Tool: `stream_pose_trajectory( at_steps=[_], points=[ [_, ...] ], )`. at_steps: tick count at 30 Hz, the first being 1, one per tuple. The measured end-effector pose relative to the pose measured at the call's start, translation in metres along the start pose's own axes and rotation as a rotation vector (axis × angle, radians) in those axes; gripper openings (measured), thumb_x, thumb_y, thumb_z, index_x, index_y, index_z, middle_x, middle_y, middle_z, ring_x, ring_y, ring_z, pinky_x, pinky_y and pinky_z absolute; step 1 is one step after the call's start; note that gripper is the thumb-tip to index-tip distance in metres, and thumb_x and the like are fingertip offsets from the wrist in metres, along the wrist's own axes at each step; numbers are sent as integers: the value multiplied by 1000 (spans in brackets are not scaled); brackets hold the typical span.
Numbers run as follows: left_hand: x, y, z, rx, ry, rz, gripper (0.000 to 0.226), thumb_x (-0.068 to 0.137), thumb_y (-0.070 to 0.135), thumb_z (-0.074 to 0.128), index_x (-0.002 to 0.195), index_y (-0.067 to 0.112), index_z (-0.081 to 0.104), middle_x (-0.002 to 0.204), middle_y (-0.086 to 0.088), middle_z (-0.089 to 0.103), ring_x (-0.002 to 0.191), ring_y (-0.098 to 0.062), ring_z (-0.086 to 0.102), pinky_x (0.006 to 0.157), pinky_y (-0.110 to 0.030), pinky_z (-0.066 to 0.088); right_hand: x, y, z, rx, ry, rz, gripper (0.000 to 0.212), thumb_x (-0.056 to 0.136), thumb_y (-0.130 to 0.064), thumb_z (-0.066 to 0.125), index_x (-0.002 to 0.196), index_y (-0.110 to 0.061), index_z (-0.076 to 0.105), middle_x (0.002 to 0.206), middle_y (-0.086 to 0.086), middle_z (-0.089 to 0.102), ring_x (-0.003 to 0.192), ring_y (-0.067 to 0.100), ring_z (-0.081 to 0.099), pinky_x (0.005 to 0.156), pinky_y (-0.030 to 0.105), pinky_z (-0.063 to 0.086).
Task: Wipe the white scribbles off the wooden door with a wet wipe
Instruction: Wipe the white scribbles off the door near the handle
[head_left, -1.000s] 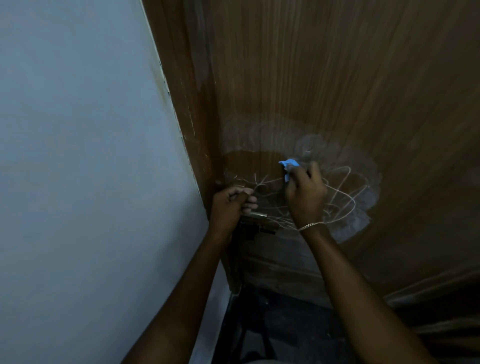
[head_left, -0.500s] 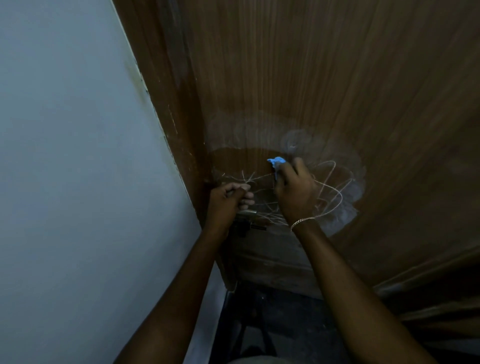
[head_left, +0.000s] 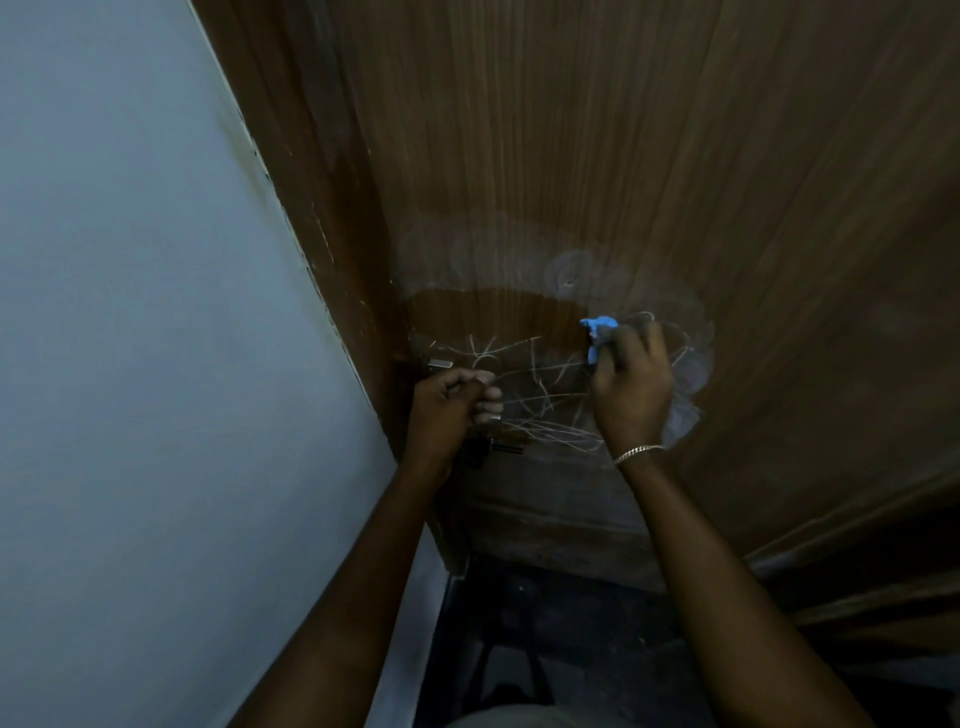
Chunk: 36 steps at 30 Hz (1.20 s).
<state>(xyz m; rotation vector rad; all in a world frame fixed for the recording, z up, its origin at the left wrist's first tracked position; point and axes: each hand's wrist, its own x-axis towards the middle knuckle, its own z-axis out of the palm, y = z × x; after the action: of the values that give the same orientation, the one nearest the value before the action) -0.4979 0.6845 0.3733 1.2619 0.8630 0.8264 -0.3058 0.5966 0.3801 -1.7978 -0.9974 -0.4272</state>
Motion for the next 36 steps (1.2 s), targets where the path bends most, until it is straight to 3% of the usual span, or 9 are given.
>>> stream_pose_trajectory(
  at_steps=[4, 7, 11, 16, 21, 26, 29, 33, 36],
  points=[
    [-2, -4, 6, 42, -12, -20, 17, 99, 18, 58, 105, 9, 71, 89, -8, 76, 80, -22, 74, 74, -32, 60, 7, -16, 7, -29, -25, -93, 10, 91, -8, 62, 99, -11, 67, 93, 0, 54, 76, 13, 55, 62, 29, 51],
    [-3, -2, 13, 51, -33, -6, 17, 98, 20, 58, 104, 10, 71, 88, -7, 76, 79, -20, 74, 71, -28, 61, -7, -3, 2, -33, -127, -88, 14, 91, -7, 63, 103, -8, 69, 95, 2, 56, 76, 13, 57, 65, 28, 53],
    [-5, -2, 14, 42, -26, -8, 16, 99, 18, 57, 103, 11, 70, 86, -4, 76, 76, -17, 73, 68, -23, 60, 5, 7, -13, 45, 28, 5, 16, 89, -8, 61, 101, -16, 68, 94, -5, 48, 78, 4, 47, 71, 3, 38],
    [-4, 1, 23, 67, -43, -3, 17, 98, 19, 57, 105, 13, 71, 89, -5, 76, 79, -18, 74, 66, -22, 59, -6, 12, -12, -44, -122, -54, 18, 90, -7, 63, 107, -10, 69, 103, 1, 53, 83, 7, 54, 73, 15, 49],
    [-5, 0, 25, 53, -35, -10, 17, 98, 19, 58, 105, 9, 71, 90, -9, 76, 80, -20, 74, 66, -21, 59, 12, 15, -32, 27, 121, 19, 18, 85, -6, 59, 97, -15, 70, 93, 0, 48, 80, -1, 42, 75, -2, 32],
    [-7, 3, 34, 36, -61, -37, 19, 98, 17, 58, 106, 5, 70, 85, -6, 76, 74, -16, 72, 64, -20, 59, 1, 14, -24, -67, -28, -85, 10, 91, -12, 66, 100, -8, 68, 104, 8, 54, 88, 7, 53, 76, 13, 47],
    [-7, 4, 34, 32, -61, -31, 18, 98, 16, 58, 106, 4, 70, 85, -6, 75, 73, -15, 72, 63, -20, 59, 4, 24, -32, -44, 67, -39, 6, 89, -5, 65, 94, -8, 68, 99, 8, 56, 87, 12, 55, 78, 24, 50],
    [-7, 4, 32, 44, -44, -37, 19, 98, 17, 58, 107, 4, 69, 89, -9, 75, 75, -16, 72, 65, -21, 58, 15, 15, -27, -26, 64, -129, 7, 90, -6, 61, 94, -11, 65, 100, 2, 52, 88, 5, 50, 83, 6, 40],
    [-6, 5, 33, 60, -54, -33, 19, 98, 16, 58, 109, 4, 69, 91, -10, 75, 76, -17, 72, 65, -21, 59, -5, 28, -26, -93, -119, -131, 16, 86, 2, 62, 99, -5, 69, 102, 7, 56, 88, 17, 59, 79, 27, 54]
  ],
)
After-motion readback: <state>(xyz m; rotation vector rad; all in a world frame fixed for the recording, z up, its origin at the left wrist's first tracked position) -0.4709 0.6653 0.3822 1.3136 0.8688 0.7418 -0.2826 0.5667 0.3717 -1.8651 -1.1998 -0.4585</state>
